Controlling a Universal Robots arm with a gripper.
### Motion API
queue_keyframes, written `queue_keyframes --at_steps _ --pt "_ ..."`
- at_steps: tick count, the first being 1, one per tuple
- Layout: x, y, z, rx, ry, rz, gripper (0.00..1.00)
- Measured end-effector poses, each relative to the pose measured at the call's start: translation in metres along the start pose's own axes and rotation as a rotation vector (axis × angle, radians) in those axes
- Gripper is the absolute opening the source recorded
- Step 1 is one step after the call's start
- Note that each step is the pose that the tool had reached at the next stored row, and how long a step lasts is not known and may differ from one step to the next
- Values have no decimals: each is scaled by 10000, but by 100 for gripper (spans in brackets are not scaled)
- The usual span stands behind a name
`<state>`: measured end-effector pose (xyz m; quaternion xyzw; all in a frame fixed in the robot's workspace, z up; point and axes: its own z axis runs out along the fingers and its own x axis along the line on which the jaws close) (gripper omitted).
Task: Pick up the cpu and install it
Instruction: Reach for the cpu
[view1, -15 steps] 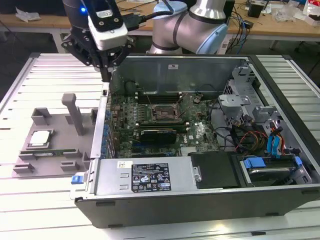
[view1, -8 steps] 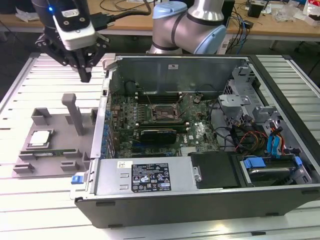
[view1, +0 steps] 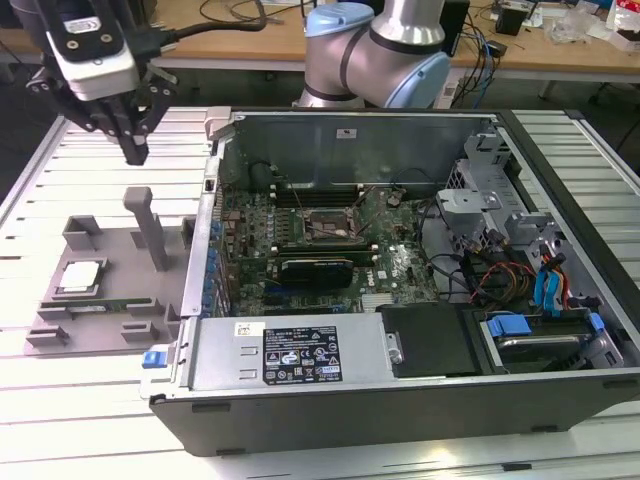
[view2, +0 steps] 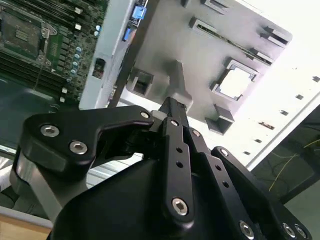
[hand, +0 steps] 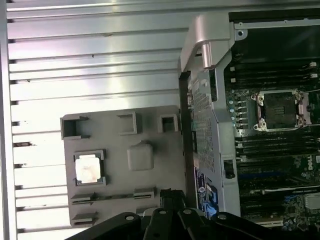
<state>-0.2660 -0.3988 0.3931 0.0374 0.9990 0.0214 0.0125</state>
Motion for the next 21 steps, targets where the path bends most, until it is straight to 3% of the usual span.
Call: queue_keyframes --at_steps 5,13,15,18,21 --pt "331 -23 -9 1 1 1 11" --pt "698 -47 -18 0 0 0 11" --pt "749 -50 -19 0 0 0 11" --pt "924 -60 -23 0 0 1 11" --pt "1026 -67 -25 0 0 0 11"
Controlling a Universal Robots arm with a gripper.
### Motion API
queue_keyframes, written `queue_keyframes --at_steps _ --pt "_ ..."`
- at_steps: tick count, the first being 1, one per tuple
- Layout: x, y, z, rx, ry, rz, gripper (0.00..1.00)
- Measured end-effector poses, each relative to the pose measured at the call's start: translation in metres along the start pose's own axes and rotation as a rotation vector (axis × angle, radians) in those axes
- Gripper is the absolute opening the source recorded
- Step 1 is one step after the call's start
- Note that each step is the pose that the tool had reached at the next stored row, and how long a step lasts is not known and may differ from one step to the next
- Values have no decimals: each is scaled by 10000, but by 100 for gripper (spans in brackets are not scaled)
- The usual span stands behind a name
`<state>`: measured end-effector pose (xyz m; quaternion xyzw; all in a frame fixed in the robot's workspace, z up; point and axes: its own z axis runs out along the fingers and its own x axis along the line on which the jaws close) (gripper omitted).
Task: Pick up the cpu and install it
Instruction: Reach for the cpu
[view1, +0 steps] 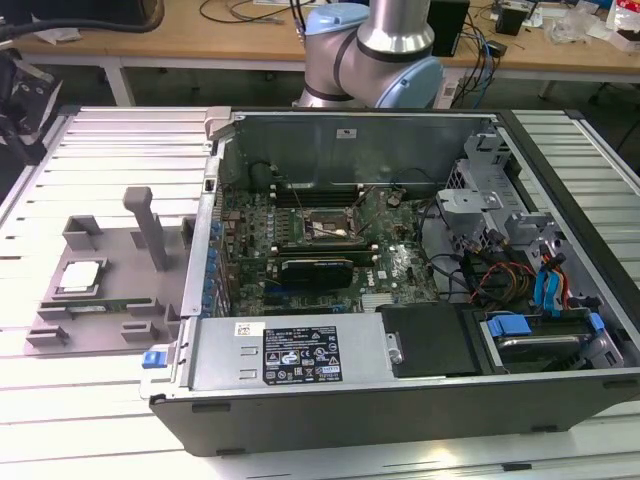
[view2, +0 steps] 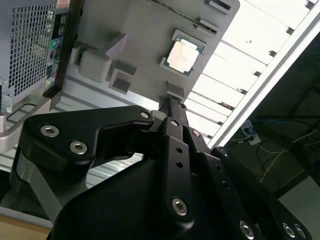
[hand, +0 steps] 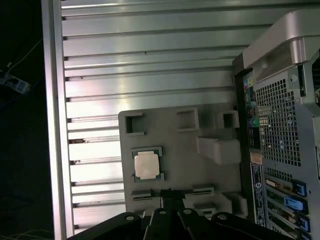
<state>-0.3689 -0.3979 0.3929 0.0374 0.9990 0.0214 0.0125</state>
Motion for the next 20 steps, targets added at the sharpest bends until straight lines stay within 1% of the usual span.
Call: queue_keyframes --at_steps 1,2,4,8,10,11,12,13,20 --pt "69 -4 -2 0 0 0 11" --pt "107 -6 -3 0 0 1 11" --pt "207 -13 -5 -1 0 1 11" --pt "337 -22 -8 0 0 1 11" --pt "431 -27 -10 0 -1 1 11" --pt "502 -31 -12 0 0 1 11" --pt "556 -34 -13 0 0 1 11" --pt "595 -37 -14 0 1 0 11" --pt "628 -39 -15 0 0 1 11"
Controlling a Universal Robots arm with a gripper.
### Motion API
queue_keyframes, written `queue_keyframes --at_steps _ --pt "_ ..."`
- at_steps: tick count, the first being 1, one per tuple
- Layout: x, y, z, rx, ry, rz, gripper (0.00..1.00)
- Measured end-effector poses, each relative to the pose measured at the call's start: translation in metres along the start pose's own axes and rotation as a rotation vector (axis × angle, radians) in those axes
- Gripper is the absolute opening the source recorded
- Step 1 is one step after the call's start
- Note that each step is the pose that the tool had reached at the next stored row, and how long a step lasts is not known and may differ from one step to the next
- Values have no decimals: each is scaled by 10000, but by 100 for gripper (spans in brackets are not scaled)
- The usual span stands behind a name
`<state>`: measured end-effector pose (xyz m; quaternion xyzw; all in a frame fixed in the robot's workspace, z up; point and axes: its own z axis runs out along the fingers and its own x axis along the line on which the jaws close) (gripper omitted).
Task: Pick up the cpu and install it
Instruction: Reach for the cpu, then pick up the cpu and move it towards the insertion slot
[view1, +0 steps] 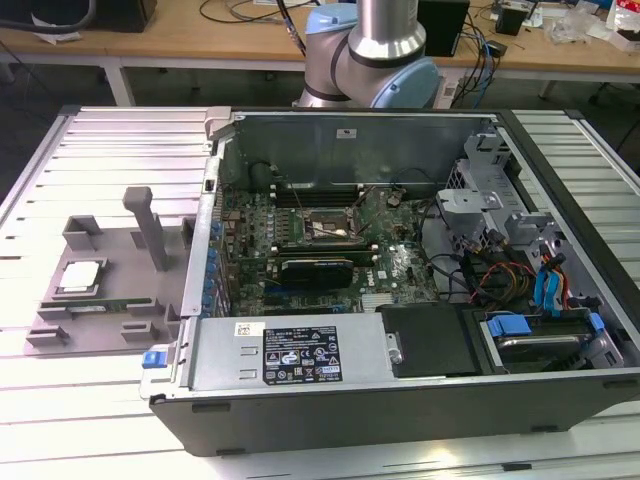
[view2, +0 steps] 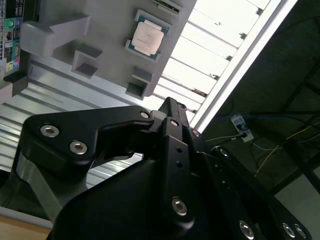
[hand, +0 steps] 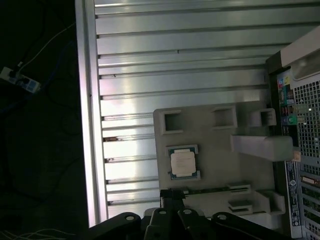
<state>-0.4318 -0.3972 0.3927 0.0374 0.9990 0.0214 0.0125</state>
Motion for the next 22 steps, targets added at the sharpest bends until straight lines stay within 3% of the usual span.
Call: queue_keyframes --at_steps 7,10,11,13,18,22 --pt "42 -3 -1 0 0 -1 11" --pt "53 -4 -1 -1 0 0 29" --pt "62 -5 -2 0 0 0 48" --pt "75 -6 -2 -1 -1 0 60" --pt "86 -7 15 -1 0 0 60" --pt "87 -9 73 0 0 0 60"
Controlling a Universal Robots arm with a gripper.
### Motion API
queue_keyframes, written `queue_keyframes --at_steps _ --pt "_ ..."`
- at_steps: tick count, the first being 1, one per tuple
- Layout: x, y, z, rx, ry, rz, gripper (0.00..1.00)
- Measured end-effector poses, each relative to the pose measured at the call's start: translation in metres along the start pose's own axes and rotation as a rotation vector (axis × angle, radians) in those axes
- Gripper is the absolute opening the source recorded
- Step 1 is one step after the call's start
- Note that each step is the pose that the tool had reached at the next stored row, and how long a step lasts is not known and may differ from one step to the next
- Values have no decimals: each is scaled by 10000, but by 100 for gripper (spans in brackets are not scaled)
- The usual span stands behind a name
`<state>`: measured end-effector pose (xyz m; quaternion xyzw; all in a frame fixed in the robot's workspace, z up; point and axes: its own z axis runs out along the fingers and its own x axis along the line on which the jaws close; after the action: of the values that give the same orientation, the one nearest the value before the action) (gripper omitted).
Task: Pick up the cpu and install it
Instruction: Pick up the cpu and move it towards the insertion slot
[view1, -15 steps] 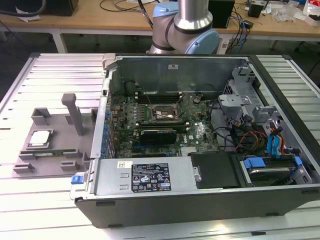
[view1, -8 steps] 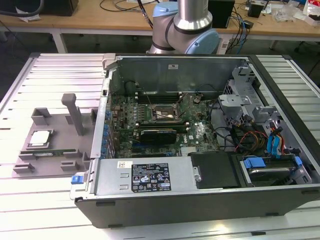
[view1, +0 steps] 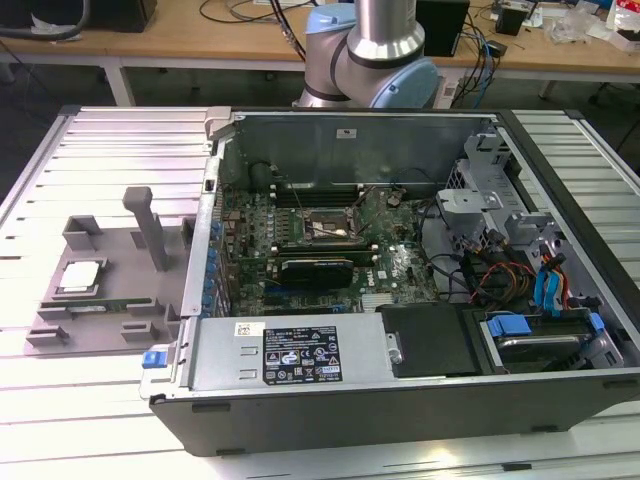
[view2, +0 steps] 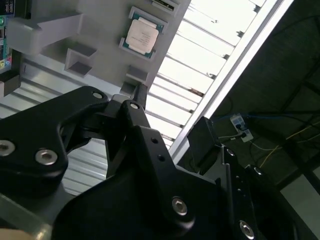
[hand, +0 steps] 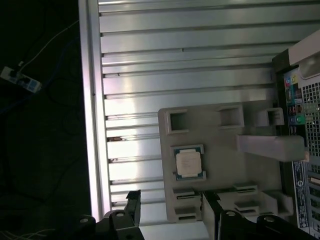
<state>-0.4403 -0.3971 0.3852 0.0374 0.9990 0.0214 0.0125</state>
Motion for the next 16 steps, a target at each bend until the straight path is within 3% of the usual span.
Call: queue_keyframes --at_steps 16 --pt "5 -11 237 0 0 -1 60"
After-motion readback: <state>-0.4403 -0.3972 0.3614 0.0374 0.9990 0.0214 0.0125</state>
